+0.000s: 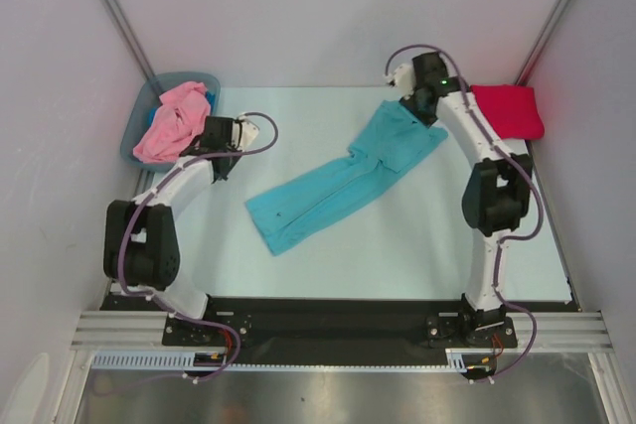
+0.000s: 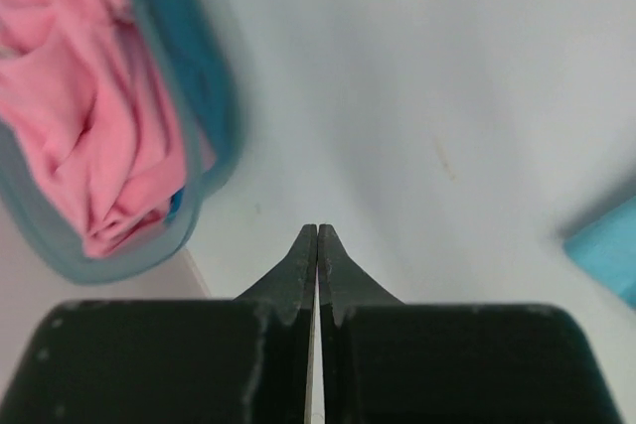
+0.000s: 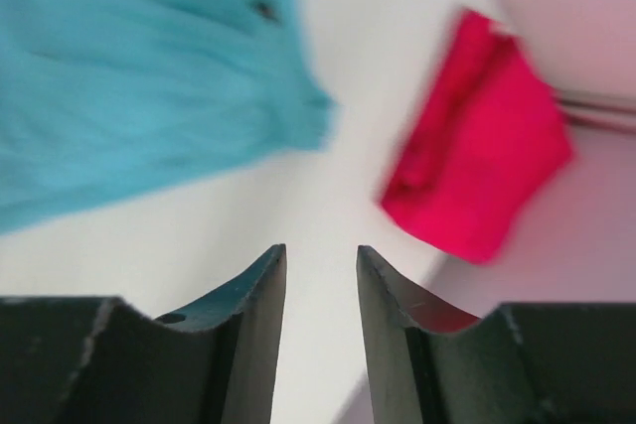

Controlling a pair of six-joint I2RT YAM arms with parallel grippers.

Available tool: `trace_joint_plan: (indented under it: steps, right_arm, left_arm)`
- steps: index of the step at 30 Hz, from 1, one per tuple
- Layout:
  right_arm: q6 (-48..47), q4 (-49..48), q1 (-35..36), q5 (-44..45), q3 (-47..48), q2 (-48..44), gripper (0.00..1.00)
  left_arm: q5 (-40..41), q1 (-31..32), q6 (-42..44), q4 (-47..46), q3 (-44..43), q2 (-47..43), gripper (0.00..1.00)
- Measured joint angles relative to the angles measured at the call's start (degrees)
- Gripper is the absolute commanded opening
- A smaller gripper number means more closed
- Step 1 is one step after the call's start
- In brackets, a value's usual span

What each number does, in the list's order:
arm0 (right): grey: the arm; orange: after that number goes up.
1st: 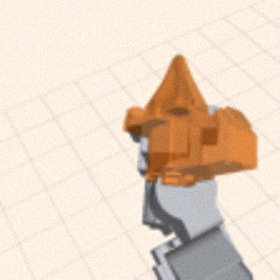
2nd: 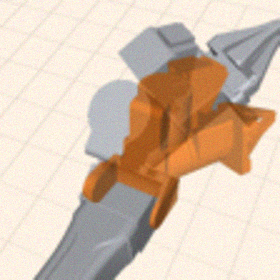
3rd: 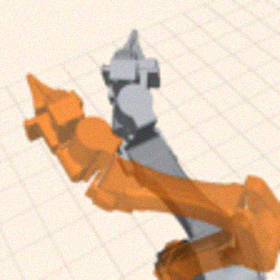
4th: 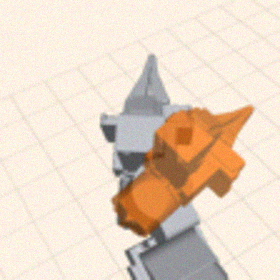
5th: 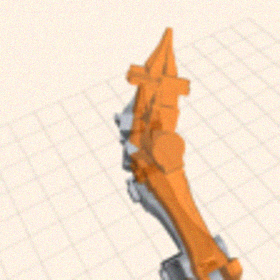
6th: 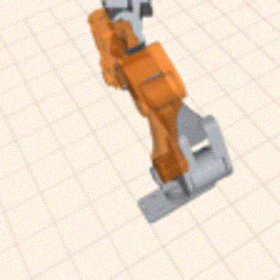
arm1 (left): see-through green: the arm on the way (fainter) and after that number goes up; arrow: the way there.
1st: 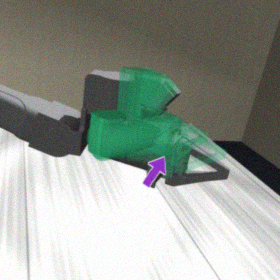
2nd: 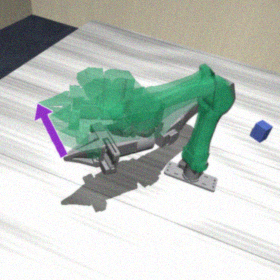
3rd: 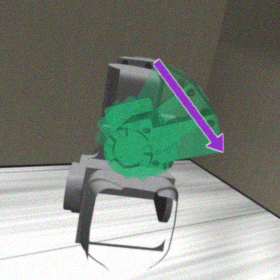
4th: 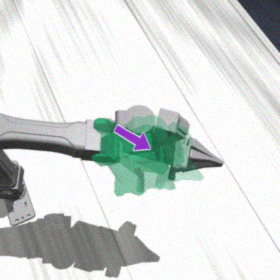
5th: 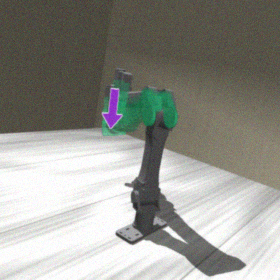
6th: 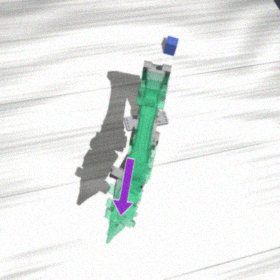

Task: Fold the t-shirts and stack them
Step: Fold the tshirt

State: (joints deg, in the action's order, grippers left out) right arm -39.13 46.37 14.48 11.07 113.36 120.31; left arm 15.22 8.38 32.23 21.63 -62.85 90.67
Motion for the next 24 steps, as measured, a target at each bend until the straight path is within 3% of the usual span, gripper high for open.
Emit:
trace_joint_plan:
  steps: [3, 4, 5, 7, 15, 24]
  right_arm:
    - [-3.41, -0.44, -3.54, 5.40, 0.00, -5.46, 0.61]
    - [-4.81, -0.50, -4.04, 7.30, 0.00, -7.23, 0.71]
    - [-5.77, -0.59, -4.17, 8.92, 0.02, -8.79, 0.91]
    - [-7.82, -0.61, -3.82, 11.30, 0.24, -11.15, 1.00]
    - [-13.73, -0.94, 0.68, 17.38, 0.72, -14.14, 1.00]
    - [-18.45, -2.32, 2.08, 20.55, 3.76, -14.14, 1.00]
  left_arm:
    - [-2.82, 0.90, 1.51, -1.88, -0.07, 3.98, 0.00]
    - [-4.04, 1.03, 1.86, -2.47, -0.11, 5.20, 0.00]
    - [-5.29, 1.16, 2.25, -2.95, -0.15, 6.56, 0.00]
    - [-7.98, 1.25, 2.32, -3.67, -0.44, 8.87, 0.00]
    - [-13.22, 2.23, 2.43, -3.80, -1.46, 12.94, 0.00]
    - [-15.65, 10.38, 6.23, -2.40, -1.68, 13.33, 0.00]
